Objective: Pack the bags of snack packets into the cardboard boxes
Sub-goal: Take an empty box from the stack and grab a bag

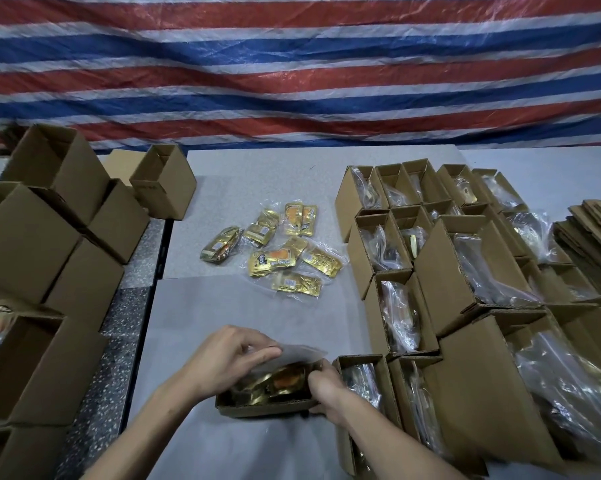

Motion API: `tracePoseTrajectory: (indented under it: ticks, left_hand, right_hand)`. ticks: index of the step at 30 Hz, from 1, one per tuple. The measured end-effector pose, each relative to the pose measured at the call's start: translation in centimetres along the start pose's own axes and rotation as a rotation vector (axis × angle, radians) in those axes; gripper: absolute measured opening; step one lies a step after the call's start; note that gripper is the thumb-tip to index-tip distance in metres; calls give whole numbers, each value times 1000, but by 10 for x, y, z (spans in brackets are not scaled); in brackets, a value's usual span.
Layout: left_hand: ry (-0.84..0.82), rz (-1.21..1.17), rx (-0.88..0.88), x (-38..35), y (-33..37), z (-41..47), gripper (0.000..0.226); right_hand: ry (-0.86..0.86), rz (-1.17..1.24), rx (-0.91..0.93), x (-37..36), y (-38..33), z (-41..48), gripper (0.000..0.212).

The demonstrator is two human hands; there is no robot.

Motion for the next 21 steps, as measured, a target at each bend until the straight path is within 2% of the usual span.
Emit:
tracePoseTrajectory:
  ticks: [9, 11, 14, 18, 21]
  left_hand:
    - [-160, 139, 146, -18, -22, 6, 20]
    - [-195, 128, 177, -21, -26, 6, 18]
    - [-227, 59, 176, -24, -28, 6, 30]
    - [-187, -38, 169, -28, -28, 9, 29]
    - [-218, 130, 201, -33, -36, 13, 22]
  right_hand:
    - [12, 54, 17, -1, 2, 5, 40]
    - [2, 59, 23, -2, 2, 5, 40]
    - [-5, 30, 33, -3, 2, 7, 44]
    - [7, 3, 43, -3, 4, 12, 46]
    - [23, -30, 50, -2, 6, 14, 46]
Point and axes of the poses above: each hand's wrist, its own z-axis towards the middle knuckle, its own x-axis out of the back of the hand, y = z × x, the point moved 3 cm from there along z, towards the middle knuckle
